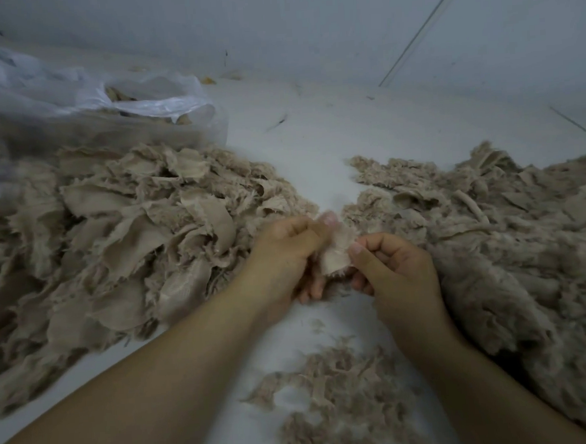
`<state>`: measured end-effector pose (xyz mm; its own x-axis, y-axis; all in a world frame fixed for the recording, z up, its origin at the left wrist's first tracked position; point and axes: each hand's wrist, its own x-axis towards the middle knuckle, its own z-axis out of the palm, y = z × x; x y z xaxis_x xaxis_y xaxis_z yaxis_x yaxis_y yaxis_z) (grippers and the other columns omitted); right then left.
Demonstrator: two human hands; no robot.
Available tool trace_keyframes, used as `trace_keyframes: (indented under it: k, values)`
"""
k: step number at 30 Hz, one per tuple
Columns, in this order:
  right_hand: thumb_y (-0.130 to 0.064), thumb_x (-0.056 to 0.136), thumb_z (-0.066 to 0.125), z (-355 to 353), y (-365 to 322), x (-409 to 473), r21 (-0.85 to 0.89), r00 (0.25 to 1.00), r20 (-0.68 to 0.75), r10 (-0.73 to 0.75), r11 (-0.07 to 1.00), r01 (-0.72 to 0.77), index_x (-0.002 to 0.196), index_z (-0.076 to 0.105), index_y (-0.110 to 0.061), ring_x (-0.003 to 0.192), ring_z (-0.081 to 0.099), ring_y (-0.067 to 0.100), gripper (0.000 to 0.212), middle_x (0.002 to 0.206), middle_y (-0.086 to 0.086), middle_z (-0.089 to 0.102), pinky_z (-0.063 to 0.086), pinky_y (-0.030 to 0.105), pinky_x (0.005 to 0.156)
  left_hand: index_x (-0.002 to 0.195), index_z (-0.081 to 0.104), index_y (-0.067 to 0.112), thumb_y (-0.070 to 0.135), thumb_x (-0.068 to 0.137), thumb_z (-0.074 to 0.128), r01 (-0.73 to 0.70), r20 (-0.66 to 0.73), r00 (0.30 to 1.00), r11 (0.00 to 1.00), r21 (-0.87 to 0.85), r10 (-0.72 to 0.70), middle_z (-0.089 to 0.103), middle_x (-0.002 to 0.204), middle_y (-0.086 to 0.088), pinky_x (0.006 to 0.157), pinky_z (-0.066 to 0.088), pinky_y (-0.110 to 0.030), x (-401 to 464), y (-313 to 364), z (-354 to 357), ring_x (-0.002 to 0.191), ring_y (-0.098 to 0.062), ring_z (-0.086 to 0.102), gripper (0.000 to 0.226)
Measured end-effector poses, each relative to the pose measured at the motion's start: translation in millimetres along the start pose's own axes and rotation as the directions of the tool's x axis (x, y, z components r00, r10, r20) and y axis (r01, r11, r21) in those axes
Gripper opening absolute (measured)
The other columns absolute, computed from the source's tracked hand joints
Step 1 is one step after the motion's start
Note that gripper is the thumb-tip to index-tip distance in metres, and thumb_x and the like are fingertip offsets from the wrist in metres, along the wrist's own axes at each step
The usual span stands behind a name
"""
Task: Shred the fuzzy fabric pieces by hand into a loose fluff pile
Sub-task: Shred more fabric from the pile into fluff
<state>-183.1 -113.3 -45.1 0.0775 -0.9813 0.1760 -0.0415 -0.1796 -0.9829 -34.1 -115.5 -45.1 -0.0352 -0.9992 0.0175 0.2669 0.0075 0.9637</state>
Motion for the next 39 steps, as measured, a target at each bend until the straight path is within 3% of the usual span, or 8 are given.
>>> trace_keyframes:
  k: [10, 15, 21, 25, 28, 30, 34, 39]
  values:
    - [-0.014, 0.092, 0.066, -1, -2, 1, 0.03, 1.0, 0.016, 0.002, 1.0, -0.002, 0.06, 0.066, -0.019, 0.046, 0.05, 0.007, 0.032, 0.054, 0.001, 0.062, 0.041, 0.017, 0.046, 0.064, 0.058, 0.011, 0.037, 0.097, 0.053, 0.041, 0.065, 0.997, 0.999, 0.022, -0.042, 0.053, 0.046, -0.013, 0.03, 0.024, -0.012, 0, 4, -3, 0.025, -0.017, 0.037, 0.043]
    - [-0.012, 0.092, 0.066, -1, -4, 1, -0.001, 1.0, -0.002, -0.009, 1.0, 0.009, 0.065, 0.066, -0.013, 0.041, 0.047, 0.002, 0.027, 0.049, -0.004, 0.061, 0.038, 0.012, 0.042, 0.085, 0.056, -0.015, 0.02, 0.095, 0.057, 0.1, 0.228, 0.964, 0.98, 0.175, -0.139, 0.052, 0.045, -0.01, 0.03, 0.021, -0.012, -1, 7, -9, 0.025, -0.013, 0.035, 0.037]
    - [-0.013, 0.1, 0.055, -5, -1, 6, 0.134, 0.99, -0.137, 0.043, 0.991, -0.025, 0.079, 0.069, -0.009, 0.047, 0.049, 0.004, 0.025, 0.06, -0.003, 0.064, 0.04, 0.014, 0.046, 0.09, 0.057, 0.008, 0.012, 0.099, 0.05, -0.18, -0.193, 0.973, 0.933, -0.311, 0.124, 0.069, 0.078, -0.011, 0.041, 0.043, -0.023, 6, 15, -11, 0.049, -0.018, 0.058, 0.011]
    - [-0.011, 0.1, 0.053, -2, 2, 4, 0.077, 0.994, -0.108, -0.001, 0.997, 0.009, 0.088, 0.071, -0.015, 0.051, 0.054, 0.007, 0.022, 0.069, -0.002, 0.069, 0.044, 0.016, 0.048, 0.128, 0.047, 0.02, 0.011, 0.086, 0.071, -0.13, -0.166, 0.965, 0.919, 0.371, 0.203, 0.061, 0.104, -0.004, 0.051, 0.046, -0.02, 5, 0, -8, 0.065, -0.008, 0.057, 0.049]
    - [-0.003, 0.097, 0.054, -3, 4, 6, 0.108, 0.991, -0.135, 0.025, 0.994, -0.011, 0.097, 0.067, -0.014, 0.05, 0.055, 0.007, 0.017, 0.074, -0.006, 0.07, 0.044, 0.017, 0.046, 0.104, 0.062, 0.019, 0.037, 0.078, 0.077, -0.19, 0.104, 0.969, 0.408, 0.893, 0.222, 0.051, 0.098, 0.002, 0.065, 0.046, -0.022, 1, -7, -1, 0.075, -0.005, 0.051, 0.035]
    - [0.0, 0.094, 0.058, -3, 8, 7, 0.006, 0.994, -0.103, 0.023, 1.0, -0.022, 0.099, 0.067, -0.018, 0.052, 0.058, 0.007, 0.021, 0.078, -0.006, 0.072, 0.046, 0.018, 0.048, 0.095, 0.067, 0.014, 0.028, 0.082, 0.072, -0.253, 0.194, 0.957, 0.291, 0.923, 0.217, 0.051, 0.094, 0.001, 0.074, 0.046, -0.034, 1, -5, 0, 0.083, -0.017, 0.053, 0.019]
    - [-0.013, 0.091, 0.068, -1, 13, 6, -0.329, 0.999, 0.03, -0.01, 0.944, 0.02, 0.1, 0.072, -0.029, 0.065, 0.066, 0.0, 0.019, 0.08, -0.012, 0.073, 0.053, 0.017, 0.059, 0.086, 0.076, 0.007, -0.006, 0.081, 0.063, -0.293, 0.079, 0.915, 0.515, 0.806, 0.396, 0.063, 0.085, -0.001, 0.073, 0.044, -0.019, 0, -2, -5, 0.08, -0.012, 0.056, 0.019]
    - [-0.01, 0.097, 0.058, -1, 12, 8, -0.219, 0.998, -0.058, -0.009, 0.976, -0.004, 0.078, 0.066, -0.024, 0.047, 0.059, 0.002, 0.025, 0.054, -0.008, 0.065, 0.047, 0.015, 0.047, 0.087, 0.078, 0.003, -0.01, 0.081, 0.067, -0.372, 0.019, 0.851, 0.577, 0.727, 0.525, 0.063, 0.083, -0.002, 0.07, 0.042, -0.009, -4, 2, 0, 0.076, -0.003, 0.056, 0.018]
